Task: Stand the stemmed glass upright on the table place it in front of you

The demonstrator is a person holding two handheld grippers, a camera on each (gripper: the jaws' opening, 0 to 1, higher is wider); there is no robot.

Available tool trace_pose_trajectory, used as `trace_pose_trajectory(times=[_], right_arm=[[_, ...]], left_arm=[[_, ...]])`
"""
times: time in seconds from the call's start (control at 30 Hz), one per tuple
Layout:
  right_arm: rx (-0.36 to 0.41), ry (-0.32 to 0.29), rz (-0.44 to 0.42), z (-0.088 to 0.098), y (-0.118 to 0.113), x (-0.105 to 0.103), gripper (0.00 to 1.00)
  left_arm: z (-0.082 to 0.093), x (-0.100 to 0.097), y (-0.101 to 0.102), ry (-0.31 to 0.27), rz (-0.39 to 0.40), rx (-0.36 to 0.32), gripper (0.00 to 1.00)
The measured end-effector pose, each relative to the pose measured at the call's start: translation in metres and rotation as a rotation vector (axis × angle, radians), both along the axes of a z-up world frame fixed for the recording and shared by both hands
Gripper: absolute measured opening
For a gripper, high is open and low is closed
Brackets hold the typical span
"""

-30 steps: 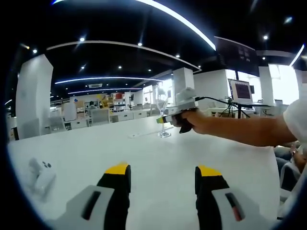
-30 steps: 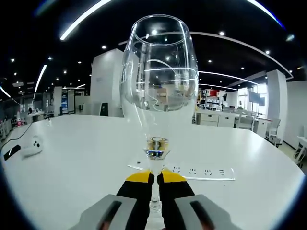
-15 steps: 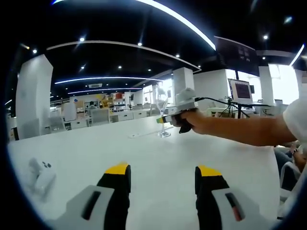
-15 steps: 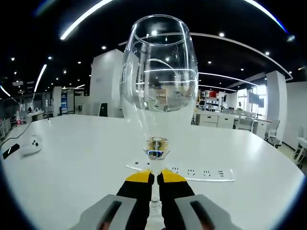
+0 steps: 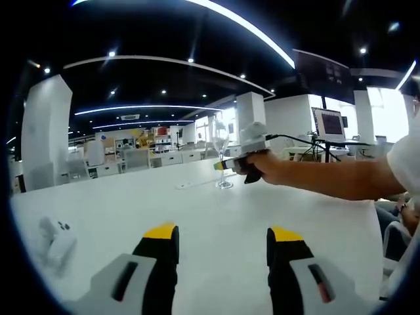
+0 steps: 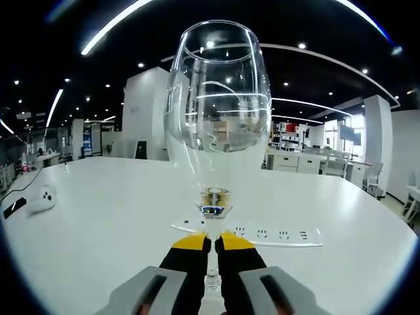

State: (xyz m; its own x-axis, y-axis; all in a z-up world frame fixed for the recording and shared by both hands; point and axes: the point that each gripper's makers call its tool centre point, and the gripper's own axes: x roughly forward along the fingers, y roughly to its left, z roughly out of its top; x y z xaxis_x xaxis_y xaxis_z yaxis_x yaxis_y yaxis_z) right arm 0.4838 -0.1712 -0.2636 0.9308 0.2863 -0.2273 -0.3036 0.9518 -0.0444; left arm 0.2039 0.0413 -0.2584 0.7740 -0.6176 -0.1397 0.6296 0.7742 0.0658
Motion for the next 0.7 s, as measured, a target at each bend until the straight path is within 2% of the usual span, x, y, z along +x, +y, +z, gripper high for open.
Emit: trace_pose_trajectory(times=[0.7], right_arm=[[0.001, 0.013, -0.002, -0.0084, -0.001, 0.0036, 0.09]], left_arm=[[-0.0007, -0.0004, 0.0003, 0.0, 0.0, 0.0, 0.54]])
